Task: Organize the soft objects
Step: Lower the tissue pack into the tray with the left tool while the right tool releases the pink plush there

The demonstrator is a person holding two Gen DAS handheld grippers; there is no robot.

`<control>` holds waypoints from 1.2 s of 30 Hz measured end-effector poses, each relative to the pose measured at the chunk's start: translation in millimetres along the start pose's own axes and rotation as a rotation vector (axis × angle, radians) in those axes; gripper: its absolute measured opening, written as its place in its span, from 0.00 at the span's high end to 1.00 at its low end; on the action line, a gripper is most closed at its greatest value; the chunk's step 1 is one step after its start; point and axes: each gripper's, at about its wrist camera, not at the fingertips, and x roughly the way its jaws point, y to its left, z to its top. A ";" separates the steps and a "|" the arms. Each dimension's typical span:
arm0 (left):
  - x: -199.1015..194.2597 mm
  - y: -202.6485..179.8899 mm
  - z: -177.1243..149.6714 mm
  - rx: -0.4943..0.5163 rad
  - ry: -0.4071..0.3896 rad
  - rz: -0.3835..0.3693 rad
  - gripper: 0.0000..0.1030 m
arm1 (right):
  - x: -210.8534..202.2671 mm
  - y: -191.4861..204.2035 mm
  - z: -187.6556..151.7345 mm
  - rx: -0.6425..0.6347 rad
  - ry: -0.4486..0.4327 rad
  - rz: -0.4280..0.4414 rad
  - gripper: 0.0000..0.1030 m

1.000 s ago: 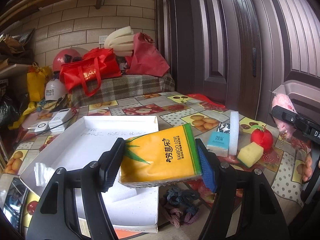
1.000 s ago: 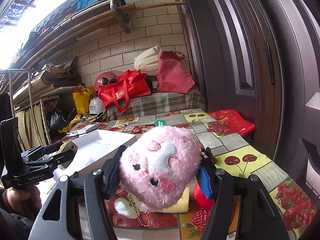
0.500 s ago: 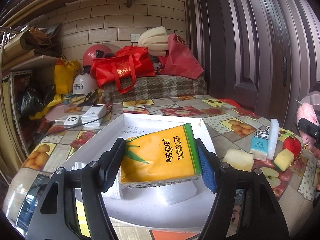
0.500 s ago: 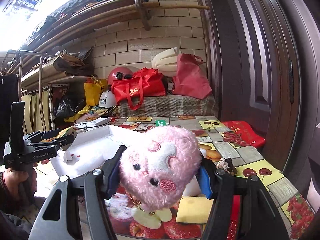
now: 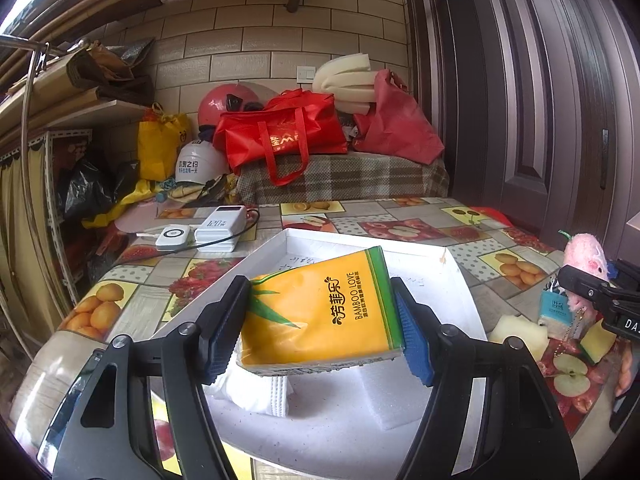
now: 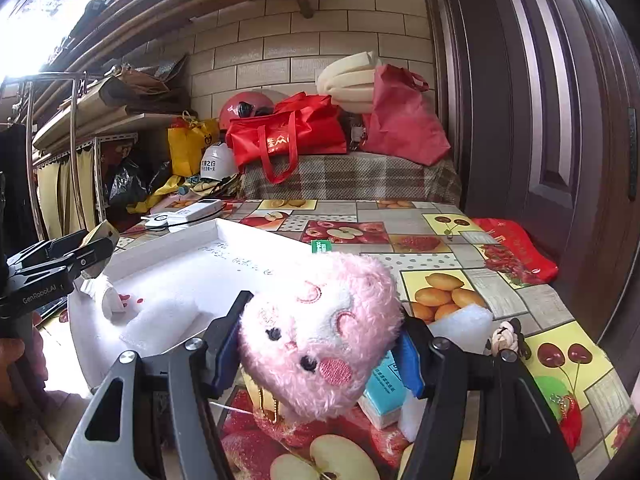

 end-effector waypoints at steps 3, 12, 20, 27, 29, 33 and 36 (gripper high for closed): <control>4.9 6.2 0.8 -0.017 0.001 0.023 0.32 | 6.7 10.1 3.1 -0.036 -0.016 -0.001 0.38; 16.7 10.1 4.2 -0.030 0.006 0.064 0.32 | 41.0 40.4 15.1 -0.082 -0.005 0.096 0.38; 37.5 12.7 8.9 -0.049 0.047 0.101 0.32 | 69.8 71.8 24.2 -0.128 0.026 0.163 0.37; 47.5 16.2 9.3 -0.066 0.081 0.111 0.32 | 95.5 84.1 29.5 -0.137 0.078 0.176 0.37; 51.6 12.5 9.6 -0.043 0.092 0.116 0.32 | 99.6 88.8 29.8 -0.146 0.088 0.179 0.37; 56.3 9.5 8.9 -0.026 0.109 0.134 0.32 | 103.8 97.4 28.4 -0.182 0.111 0.180 0.37; 51.2 11.3 8.7 -0.033 0.081 0.151 0.30 | 106.1 97.3 28.3 -0.177 0.125 0.179 0.36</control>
